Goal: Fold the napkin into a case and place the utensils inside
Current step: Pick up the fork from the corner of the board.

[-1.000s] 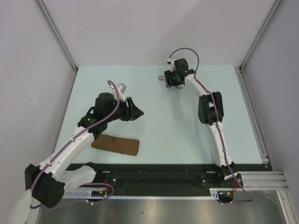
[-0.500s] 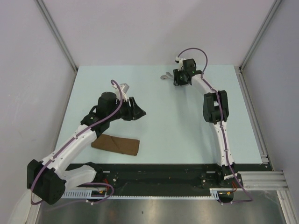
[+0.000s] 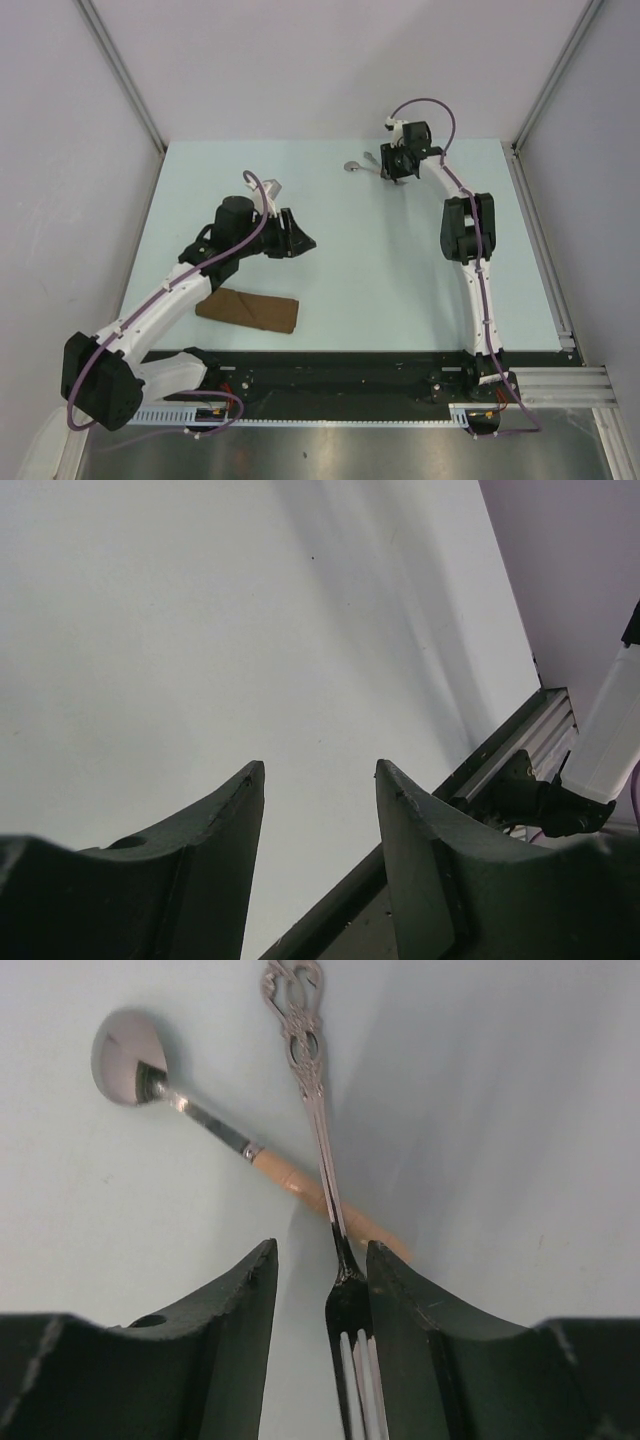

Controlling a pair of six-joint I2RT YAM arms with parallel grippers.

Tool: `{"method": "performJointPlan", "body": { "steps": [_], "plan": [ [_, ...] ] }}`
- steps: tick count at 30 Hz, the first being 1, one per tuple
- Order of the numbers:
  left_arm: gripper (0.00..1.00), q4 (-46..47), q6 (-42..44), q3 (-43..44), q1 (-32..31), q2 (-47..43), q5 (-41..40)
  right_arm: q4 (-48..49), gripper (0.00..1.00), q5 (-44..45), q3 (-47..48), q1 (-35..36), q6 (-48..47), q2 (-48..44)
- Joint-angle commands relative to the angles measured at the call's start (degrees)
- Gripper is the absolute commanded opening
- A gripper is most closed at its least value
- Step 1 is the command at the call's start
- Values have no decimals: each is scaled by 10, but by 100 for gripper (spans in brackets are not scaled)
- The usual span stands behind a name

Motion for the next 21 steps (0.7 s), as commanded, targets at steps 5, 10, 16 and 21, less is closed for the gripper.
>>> {"method": "performJointPlan", "body": {
  "steps": [5,10,16,21],
  "plan": [
    [53,37,-14,2,-4,11,35,-34,44,-15,78,-7,-26,24],
    [53,39,-15,3,-4,15,36,-42,42,-18,79,-9,-28,35],
    [53,42,-18,4,-4,18,42,-76,38,-32,126,-9,-21,57],
    [53,44,-22,6,-4,18,47,-106,31,-4,140,-3,-14,63]
  ]
}}
